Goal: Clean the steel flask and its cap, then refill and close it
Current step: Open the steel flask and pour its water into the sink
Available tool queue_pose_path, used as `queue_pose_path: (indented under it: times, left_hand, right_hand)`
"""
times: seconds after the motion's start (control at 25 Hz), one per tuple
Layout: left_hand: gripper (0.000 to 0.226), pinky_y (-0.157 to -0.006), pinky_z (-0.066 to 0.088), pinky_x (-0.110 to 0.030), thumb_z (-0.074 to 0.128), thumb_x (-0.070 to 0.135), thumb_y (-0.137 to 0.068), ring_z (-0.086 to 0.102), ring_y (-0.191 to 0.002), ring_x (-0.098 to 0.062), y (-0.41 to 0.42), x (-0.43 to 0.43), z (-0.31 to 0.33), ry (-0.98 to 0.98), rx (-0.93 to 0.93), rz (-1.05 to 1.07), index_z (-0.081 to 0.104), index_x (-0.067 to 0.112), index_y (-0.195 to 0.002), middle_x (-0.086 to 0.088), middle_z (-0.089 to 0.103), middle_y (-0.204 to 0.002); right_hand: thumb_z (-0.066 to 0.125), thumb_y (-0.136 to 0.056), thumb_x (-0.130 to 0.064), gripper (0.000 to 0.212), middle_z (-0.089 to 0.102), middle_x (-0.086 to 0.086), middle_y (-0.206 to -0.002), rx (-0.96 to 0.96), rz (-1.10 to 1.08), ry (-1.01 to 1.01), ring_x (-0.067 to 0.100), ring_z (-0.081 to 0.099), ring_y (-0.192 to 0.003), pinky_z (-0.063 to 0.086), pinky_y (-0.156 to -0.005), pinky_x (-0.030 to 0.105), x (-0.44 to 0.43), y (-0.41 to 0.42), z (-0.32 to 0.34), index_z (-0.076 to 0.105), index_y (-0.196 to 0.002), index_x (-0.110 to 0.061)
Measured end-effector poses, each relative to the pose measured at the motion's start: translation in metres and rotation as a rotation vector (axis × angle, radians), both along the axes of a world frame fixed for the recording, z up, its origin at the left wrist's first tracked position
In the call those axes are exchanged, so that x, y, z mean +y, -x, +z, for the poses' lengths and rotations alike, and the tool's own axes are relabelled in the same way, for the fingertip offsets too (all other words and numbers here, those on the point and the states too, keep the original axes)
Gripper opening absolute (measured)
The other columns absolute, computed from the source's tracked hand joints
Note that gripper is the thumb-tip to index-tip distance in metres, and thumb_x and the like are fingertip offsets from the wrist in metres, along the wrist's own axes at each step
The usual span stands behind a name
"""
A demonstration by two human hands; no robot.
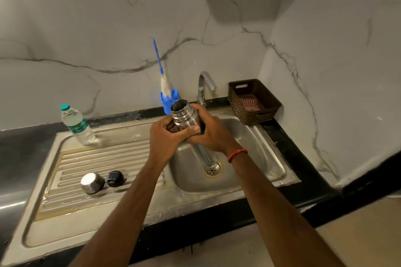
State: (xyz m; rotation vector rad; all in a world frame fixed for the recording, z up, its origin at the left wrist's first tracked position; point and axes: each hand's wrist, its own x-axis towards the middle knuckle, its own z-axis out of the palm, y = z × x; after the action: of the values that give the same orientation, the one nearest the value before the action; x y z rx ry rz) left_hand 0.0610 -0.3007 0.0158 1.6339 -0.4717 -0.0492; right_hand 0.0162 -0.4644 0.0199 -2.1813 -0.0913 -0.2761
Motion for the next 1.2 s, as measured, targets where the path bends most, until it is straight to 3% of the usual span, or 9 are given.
queue_pose_path:
  times: [0.2,0.4,0.52,0.68,1.2]
  left_hand:
    - [0.038,-0.078,0.059,-0.019,0.084,0.032,-0.08,0.074,-0.088,-0.002,0.012,-0.017,-0.014,-0.15,-0.018,-0.035,0.069,0.028,-0.114,0.014,0.077,-0.096]
    - [0.058,-0.09,0.054,-0.022,0.083,0.042,-0.08,0.069,-0.101,-0.004,0.009,-0.011,-0.038,-0.399,0.018,0.02,0.065,0.022,-0.131,0.004,0.074,-0.117]
    - [0.063,-0.09,0.048,-0.023,0.078,0.049,-0.082,0.067,-0.109,-0.01,0.004,-0.01,-0.038,-0.614,-0.16,-0.022,0.06,0.024,-0.137,0.002,0.07,-0.128]
    - [0.067,-0.09,0.054,-0.036,0.064,0.066,-0.087,0.066,-0.109,-0.02,-0.009,-0.013,-0.027,-0.944,-0.434,0.005,0.053,0.031,-0.143,0.001,0.069,-0.13]
    - [0.065,-0.101,0.048,-0.04,0.063,0.062,-0.09,0.061,-0.121,-0.02,-0.022,-0.03,-0.024,-0.923,-0.467,-0.137,0.054,0.026,-0.143,0.001,0.065,-0.137]
  right_hand:
    - [0.082,-0.074,-0.049,0.092,0.064,-0.001,-0.129,0.055,-0.051,0.123,0.015,0.066,-0.103,0.058,-0.088,0.042,-0.032,0.014,-0.009,0.027,-0.148,-0.039]
    - [0.081,-0.074,-0.049,0.097,0.063,0.004,-0.131,0.104,-0.16,0.338,0.022,0.065,-0.106,0.056,-0.09,0.041,-0.062,0.027,-0.01,0.024,-0.151,-0.037]
    - [0.082,-0.075,-0.045,0.097,0.059,0.005,-0.136,0.124,-0.232,0.424,0.024,0.063,-0.112,0.055,-0.091,0.04,-0.08,0.037,-0.006,0.025,-0.153,-0.033]
    - [0.084,-0.072,-0.046,0.094,0.058,0.003,-0.137,0.146,-0.343,0.55,0.027,0.061,-0.116,0.055,-0.091,0.047,-0.095,0.045,0.0,0.031,-0.149,-0.034]
    - [0.084,-0.073,-0.042,0.091,0.062,0.008,-0.129,0.296,-0.478,0.75,0.031,0.064,-0.111,0.054,-0.092,0.047,-0.107,0.065,0.005,0.032,-0.147,-0.03]
